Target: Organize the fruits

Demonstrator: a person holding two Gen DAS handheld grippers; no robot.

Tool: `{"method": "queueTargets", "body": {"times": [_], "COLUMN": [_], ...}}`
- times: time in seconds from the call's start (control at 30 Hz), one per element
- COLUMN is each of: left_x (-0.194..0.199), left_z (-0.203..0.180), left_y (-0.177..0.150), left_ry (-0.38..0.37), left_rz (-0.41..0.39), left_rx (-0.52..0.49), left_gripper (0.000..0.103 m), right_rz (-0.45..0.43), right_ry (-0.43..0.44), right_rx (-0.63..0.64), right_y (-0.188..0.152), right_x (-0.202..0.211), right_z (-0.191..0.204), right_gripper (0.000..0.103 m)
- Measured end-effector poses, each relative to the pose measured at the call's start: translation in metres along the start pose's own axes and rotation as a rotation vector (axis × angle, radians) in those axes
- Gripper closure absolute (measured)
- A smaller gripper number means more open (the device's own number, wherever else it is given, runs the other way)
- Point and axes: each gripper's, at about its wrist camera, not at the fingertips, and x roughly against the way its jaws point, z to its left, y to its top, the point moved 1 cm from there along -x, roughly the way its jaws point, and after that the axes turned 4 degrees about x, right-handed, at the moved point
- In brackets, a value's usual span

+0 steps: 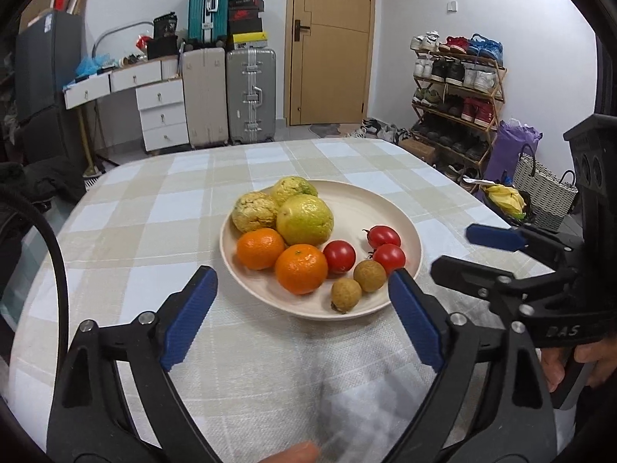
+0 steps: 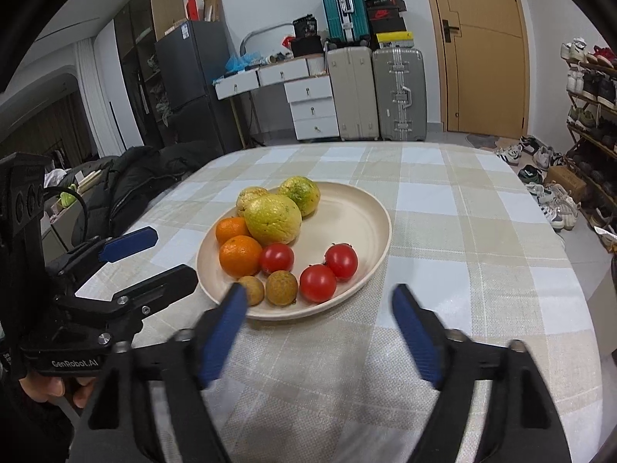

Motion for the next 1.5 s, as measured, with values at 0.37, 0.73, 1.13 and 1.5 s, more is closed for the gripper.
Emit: {"method": "queueTargets", "body": {"times": [0.37, 0.73, 1.13, 1.5], "left_x": [0.049, 0.078, 0.079, 0.076], "left_z": [0.012, 0.029, 0.028, 0.023], "left_y": [-0.011, -0.025, -0.025, -0.025], "left_ry": [0.018, 0.042, 0.035, 0.029], "left_rz": [-0.094, -0.14, -0.145, -0.144], "left_rx": [0.003, 0.06, 0.046, 0.024], "left_gripper": [0.001, 0.001, 0.001, 0.001], "right_rz": [-0.126, -0.198, -0.246, -0.275], "right_ry": [0.032, 0.031, 0.022, 0.022], "right_rx": [0.014, 0.068, 0.069, 0.065], "right_y": [-0.002, -0.013, -0.017, -0.017], "right_x": [0.034, 0.049, 0.058, 0.06], "right_z": [0.008, 0.018, 0.019, 0.019], "right_gripper": [0.0, 0.0, 0.0, 0.0]}}
